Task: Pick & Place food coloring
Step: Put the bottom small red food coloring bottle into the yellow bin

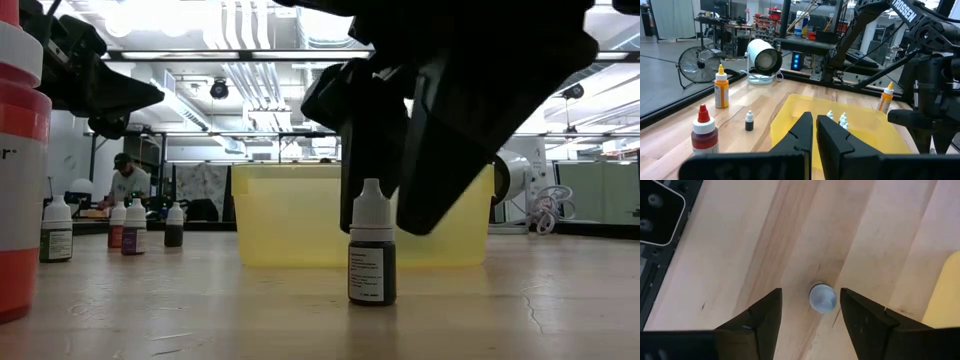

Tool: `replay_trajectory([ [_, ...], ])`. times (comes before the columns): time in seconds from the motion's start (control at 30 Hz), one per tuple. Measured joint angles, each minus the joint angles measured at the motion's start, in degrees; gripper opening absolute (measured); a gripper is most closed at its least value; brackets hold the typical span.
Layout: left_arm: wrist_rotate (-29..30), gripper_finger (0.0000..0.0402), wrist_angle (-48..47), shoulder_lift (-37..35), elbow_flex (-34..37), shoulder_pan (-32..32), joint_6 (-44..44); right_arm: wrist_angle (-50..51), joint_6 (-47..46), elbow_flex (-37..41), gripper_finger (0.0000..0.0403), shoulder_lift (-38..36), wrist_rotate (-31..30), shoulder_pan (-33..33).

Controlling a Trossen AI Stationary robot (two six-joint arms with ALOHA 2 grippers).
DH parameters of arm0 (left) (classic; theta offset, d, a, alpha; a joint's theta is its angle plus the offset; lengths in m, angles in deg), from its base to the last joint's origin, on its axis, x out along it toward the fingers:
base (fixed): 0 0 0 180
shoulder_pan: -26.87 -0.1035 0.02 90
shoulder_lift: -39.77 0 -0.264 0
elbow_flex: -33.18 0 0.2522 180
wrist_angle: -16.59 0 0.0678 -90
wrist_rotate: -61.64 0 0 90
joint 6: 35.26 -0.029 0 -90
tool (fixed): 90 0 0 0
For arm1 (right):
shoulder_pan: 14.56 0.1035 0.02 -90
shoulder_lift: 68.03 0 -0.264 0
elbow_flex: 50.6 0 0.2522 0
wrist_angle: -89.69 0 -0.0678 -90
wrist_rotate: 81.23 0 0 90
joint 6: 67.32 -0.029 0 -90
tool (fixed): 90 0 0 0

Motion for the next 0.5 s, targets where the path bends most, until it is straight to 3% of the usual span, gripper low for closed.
replay_trajectory([
  [0.5,0.0,0.0,0.0,0.0,0.0,0.0,0.0,-2.0,-1.07,0.39,0.0158,0.35,-0.15,-0.02],
])
